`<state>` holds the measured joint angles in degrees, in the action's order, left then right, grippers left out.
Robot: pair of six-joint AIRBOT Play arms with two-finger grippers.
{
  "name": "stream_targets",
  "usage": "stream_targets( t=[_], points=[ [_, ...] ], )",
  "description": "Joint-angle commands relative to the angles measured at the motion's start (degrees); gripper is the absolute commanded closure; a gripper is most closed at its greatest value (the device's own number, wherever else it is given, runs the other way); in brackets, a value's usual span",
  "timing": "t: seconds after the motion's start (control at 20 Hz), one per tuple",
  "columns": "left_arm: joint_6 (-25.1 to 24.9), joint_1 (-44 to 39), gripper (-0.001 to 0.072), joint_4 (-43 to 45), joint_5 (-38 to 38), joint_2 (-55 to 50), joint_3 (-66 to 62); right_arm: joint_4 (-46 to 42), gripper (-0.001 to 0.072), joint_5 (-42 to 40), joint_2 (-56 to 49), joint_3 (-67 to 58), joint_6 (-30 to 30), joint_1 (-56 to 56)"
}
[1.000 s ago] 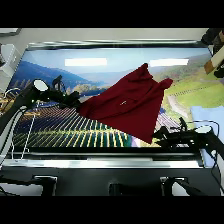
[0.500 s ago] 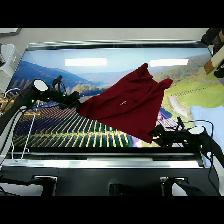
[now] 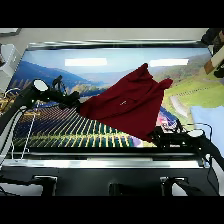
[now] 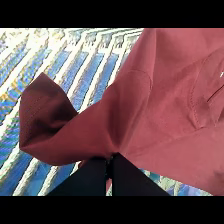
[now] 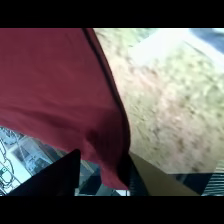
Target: Fold the clothes and pants, and hang the long-sleeved shirts on hangers.
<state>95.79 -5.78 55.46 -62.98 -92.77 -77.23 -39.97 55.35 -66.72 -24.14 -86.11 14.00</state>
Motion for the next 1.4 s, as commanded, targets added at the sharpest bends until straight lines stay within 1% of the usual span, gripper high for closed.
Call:
stream_targets(
  t=[0.0, 0.05, 0.1, 0.2, 0.25, 0.35, 0.45, 0.55, 0.65, 0.8, 0.85, 0.95, 1.0, 1.05, 1.15, 1.2, 1.25, 1.35],
  points=[
    [-0.15, -0.02, 0.0689, 0.02, 0.04, 0.02, 0.02, 2.43, 0.0485, -0.37, 0.0, 0.42, 1.79, -0.04],
    [-0.15, -0.02, 0.069, 0.02, 0.02, 0.02, 0.02, 3.45, 0.0631, 0.04, 0.0, 0.42, 3.69, -0.02],
    [-0.13, 0.0, 0.069, 0.0, 0.02, 0.02, 0.02, 5.51, 0.0679, 0.48, 0.07, 0.39, 5.81, -0.02],
    [-0.15, 0.0, 0.069, -0.04, 0.04, 0.11, -0.04, 9.86, 0.068, 1.31, 0.94, -0.44, 8.92, -0.02],
    [-0.17, 0.04, 0.069, -0.2, -0.04, 0.13, -0.59, 10.84, 0.0681, 2.01, 1.62, -1.95, 9.01, -0.02],
    [-1.44, 0.04, 0.069, -1.6, -0.02, 0.33, -3.21, 10.73, 0.0681, 4.42, 2.64, -8.26, 9.03, -0.02],
    [-2.8, 0.07, 0.069, -4.44, 0.55, 0.48, -8.48, 9.84, 0.0682, 5.64, 2.6, -18.62, 8.72, -0.02],
    [-2.78, 0.46, 0.0691, -6.4, 1.73, 0.5, -16.11, 6.32, 0.0682, 4.83, 2.47, -32.96, 5.38, -0.02],
    [-2.75, 1.66, 0.0691, -7.76, 2.91, 0.5, -26.12, 2.4, 0.0682, 5.7, 1.38, -49.31, 2.14, -0.02],
    [-2.54, 4.79, 0.0691, -8.15, 3.34, 1.36, -45.9, 1.77, 0.0681, 7.21, 0.15, -77.11, -0.76, -0.02],
    [-2.25, 5.99, 0.0691, -8.22, 5.27, 3.56, -50.01, 1.73, 0.0681, 7.58, 0.17, -85.7, -1.9, 0.0],
    [-2.43, 8.44, 0.0691, -8.52, 12.37, 12.81, -49.05, 1.86, 0.0681, 7.8, 0.81, -102.31, -3.74, -0.02],
    [-2.84, 9.62, 0.0691, -8.48, 16.46, 18.95, -46.14, 1.7, 0.0681, 6.32, 2.64, -106.38, -3.63, -0.02],
    [-2.84, 10.56, 0.0691, -7.63, 20.04, 24.79, -42.95, 1.25, 0.0681, 3.08, 5.99, -107.14, -3.45, -0.02],
    [-2.82, 11.06, 0.0691, -1.9, 25.49, 35.82, -37.4, -3.74, 0.0681, -1.42, 11.96, -107.01, -3.54, -0.02],
    [-2.75, 11.06, 0.0691, 1.77, 26.16, 39.78, -36.35, -7.1, 0.0681, -2.82, 13.9, -107.01, -4.37, -0.02],
    [-2.62, 11.06, 0.0691, 5.09, 26.05, 42.69, -36.15, -11.54, 0.0681, -3.91, 15.19, -107.01, -6.95, -0.02],
    [-0.26, 11.06, 0.0691, 8.09, 25.97, 45.53, -36.15, -16.39, 0.0681, -2.69, 14.71, -107.01, -11.5, -0.02]
  ],
)
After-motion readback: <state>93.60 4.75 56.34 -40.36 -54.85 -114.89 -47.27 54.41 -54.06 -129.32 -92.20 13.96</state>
